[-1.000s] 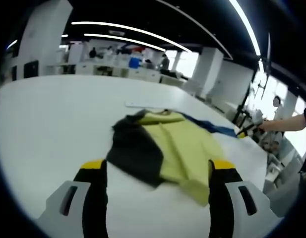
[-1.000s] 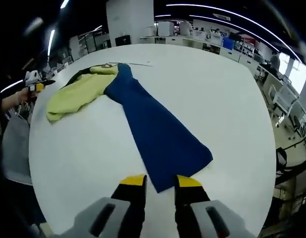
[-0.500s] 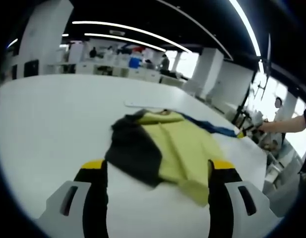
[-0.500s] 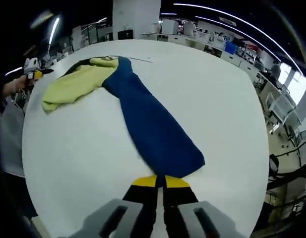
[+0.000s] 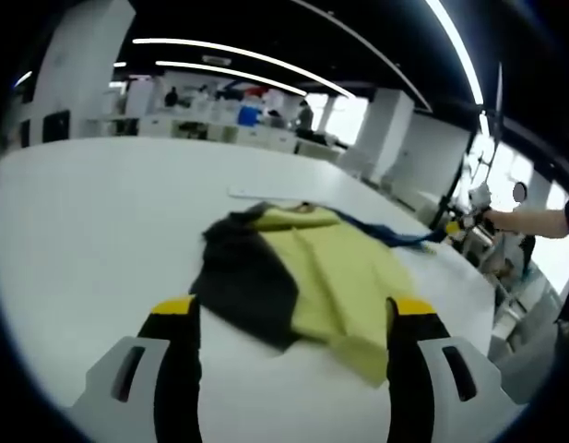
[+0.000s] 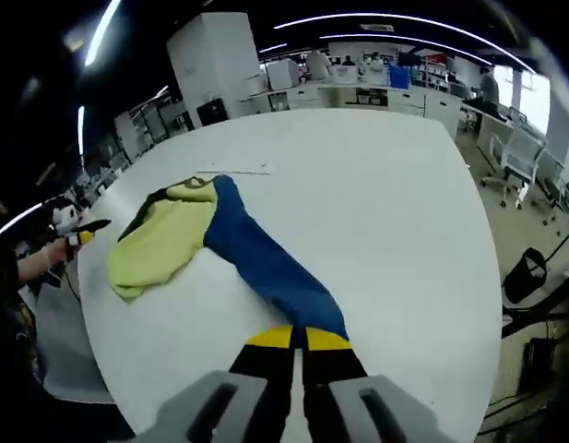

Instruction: Fold the garment on the visible template until the final outline fits inside the template.

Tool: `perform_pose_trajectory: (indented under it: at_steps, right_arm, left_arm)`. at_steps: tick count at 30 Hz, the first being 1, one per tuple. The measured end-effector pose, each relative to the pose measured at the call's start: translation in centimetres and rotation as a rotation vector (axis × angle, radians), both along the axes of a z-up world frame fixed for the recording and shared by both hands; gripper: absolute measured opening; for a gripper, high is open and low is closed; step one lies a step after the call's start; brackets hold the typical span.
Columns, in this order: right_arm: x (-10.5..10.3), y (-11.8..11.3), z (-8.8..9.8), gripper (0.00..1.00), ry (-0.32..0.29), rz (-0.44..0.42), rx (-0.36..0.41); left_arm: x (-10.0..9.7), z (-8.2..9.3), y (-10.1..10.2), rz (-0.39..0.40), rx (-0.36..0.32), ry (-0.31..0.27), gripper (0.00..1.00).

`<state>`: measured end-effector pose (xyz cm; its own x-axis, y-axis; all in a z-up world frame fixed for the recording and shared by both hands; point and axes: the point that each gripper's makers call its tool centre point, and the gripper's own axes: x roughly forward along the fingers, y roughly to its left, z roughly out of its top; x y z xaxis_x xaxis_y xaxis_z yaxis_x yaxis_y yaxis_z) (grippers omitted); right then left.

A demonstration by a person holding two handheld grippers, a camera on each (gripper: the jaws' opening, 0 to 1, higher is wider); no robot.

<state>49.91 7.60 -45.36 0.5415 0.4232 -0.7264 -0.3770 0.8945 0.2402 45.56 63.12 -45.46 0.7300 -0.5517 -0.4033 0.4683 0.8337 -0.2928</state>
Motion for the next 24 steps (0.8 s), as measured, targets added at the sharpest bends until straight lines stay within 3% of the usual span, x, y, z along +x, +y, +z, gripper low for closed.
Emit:
perform_pose_trajectory:
  at_steps: [5, 6, 8, 15, 19, 24]
  right_arm:
    - [1.7, -1.8, 1.1, 0.0, -0.004, -0.045, 0.017]
    - [2.0, -1.9, 1.2, 0.0, 0.016, -0.093, 0.051]
    - [2.5, -2.3, 1.1, 0.0, 0.026, -0.095, 0.057]
    - [3.2, -4.4, -1.3, 0.0, 0.148, -0.199, 0.06]
    - [3.0, -4.6, -2.5, 0.0, 0.221, -0.215, 0.058]
    - [4.0, -5.6, -3.7, 0.0, 0.25, -0.264, 0.025]
  left_arm:
    - [0.1, 0.1, -0.1, 0.0, -0.003, -0.004, 0.79]
    - [0.1, 0.2, 0.0, 0.001, -0.003, -0.007, 0.79]
    - [0.2, 0.2, 0.1, 0.004, -0.002, -0.006, 0.79]
    - [0.2, 0.0, 0.4, 0.008, 0.008, 0.002, 0.79]
    - [0.2, -0.2, 0.5, 0.011, 0.013, 0.008, 0.79]
    - [0.3, -0.4, 0.4, 0.007, 0.019, 0.015, 0.79]
